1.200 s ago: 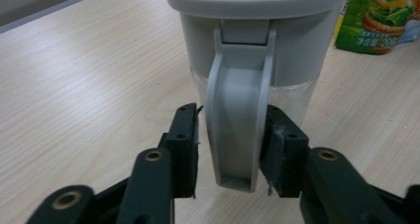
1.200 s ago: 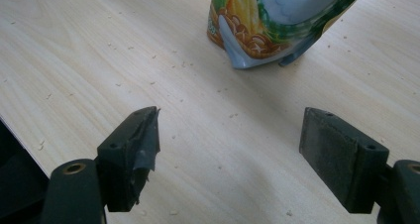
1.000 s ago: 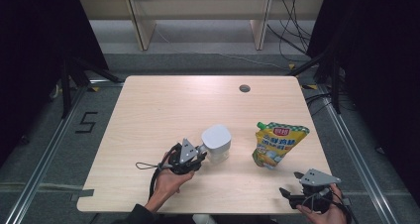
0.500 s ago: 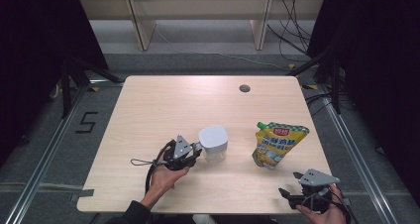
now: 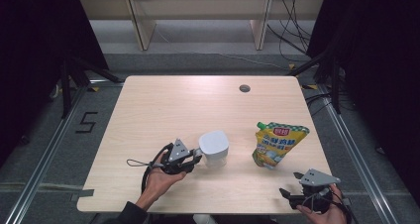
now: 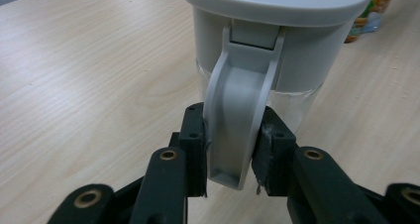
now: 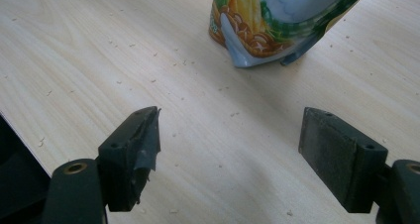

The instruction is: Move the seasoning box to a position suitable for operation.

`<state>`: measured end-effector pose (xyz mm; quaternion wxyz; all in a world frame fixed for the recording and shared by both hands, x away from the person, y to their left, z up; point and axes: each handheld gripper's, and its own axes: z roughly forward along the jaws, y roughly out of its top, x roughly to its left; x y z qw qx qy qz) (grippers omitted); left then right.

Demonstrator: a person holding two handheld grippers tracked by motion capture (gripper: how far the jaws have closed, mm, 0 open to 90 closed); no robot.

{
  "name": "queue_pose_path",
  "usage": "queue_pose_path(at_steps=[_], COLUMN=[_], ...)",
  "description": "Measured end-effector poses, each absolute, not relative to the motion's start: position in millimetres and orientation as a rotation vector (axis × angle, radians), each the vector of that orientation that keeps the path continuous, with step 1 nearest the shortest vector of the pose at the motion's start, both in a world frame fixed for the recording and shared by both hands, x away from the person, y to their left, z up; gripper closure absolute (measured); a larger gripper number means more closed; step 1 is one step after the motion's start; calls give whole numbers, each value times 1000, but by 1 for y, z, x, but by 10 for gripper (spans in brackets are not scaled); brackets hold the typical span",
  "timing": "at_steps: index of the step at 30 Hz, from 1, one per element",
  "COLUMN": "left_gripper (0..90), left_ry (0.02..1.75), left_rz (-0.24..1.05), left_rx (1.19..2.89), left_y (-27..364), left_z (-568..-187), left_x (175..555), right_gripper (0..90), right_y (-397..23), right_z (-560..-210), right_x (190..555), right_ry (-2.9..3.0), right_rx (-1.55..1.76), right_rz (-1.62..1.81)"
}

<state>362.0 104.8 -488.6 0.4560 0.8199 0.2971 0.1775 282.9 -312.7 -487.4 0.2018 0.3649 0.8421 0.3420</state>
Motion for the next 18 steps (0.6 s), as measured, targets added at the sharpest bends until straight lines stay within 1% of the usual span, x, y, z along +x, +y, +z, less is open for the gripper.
queue_pose_path(at_steps=[7, 8, 9, 14, 18], left_gripper=[688, 688, 687, 687, 687], left_ry=[690, 659, 682, 638, 601], left_rz=[395, 411, 394, 369, 338], left_rx=[2030, 2053, 2039, 2057, 2070], left_y=[103, 104, 103, 102, 101], left_z=[-489, -488, -489, -488, -487], left_x=[349, 349, 347, 337, 327], right_gripper=[250, 250, 250, 245, 245], right_y=[-312, -311, -311, -313, -312], right_z=[-488, -489, -489, -489, -489], right_x=[282, 281, 282, 284, 283], right_ry=[2368, 2360, 2363, 2369, 2379], right_rx=[1027, 1049, 1044, 1009, 1043], right_rz=[942, 950, 951, 945, 960])
